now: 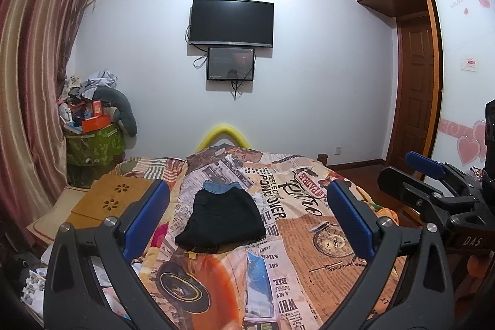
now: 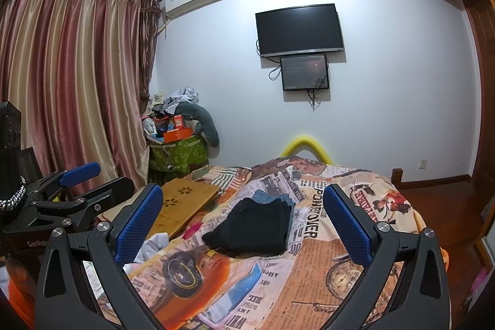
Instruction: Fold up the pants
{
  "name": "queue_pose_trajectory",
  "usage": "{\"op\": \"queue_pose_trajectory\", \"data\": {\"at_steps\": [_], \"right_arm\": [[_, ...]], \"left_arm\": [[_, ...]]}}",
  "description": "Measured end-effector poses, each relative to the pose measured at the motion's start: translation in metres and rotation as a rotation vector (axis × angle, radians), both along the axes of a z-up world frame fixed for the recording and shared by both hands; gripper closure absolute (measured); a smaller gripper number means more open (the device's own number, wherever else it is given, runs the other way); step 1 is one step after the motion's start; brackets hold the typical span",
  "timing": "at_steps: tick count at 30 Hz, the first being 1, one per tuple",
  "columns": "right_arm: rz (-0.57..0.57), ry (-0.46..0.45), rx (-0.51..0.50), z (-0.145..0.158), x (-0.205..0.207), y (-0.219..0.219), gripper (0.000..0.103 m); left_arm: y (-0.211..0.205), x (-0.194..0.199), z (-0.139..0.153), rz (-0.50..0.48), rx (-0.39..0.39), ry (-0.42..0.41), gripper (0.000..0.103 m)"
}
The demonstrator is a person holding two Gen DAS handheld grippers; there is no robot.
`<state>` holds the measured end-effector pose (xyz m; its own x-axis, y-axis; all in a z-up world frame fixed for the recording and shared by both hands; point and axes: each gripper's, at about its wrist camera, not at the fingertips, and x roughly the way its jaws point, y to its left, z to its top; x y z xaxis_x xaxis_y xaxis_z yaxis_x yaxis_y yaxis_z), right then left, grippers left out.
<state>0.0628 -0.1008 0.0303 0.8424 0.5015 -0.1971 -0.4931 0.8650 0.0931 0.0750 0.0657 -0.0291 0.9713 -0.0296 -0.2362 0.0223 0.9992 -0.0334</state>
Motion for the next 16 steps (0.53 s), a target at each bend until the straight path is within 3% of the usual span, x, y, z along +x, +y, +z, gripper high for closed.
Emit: {"op": "queue_pose_trajectory", "data": {"at_steps": [16], "right_arm": [[0.002, 0.005, -0.001, -0.0009, 0.0001, -0.0013, 0.0]], "left_arm": [[0.0002, 0.0029, -0.0018, -0.012, -0.004, 0.009, 0.001]]}}
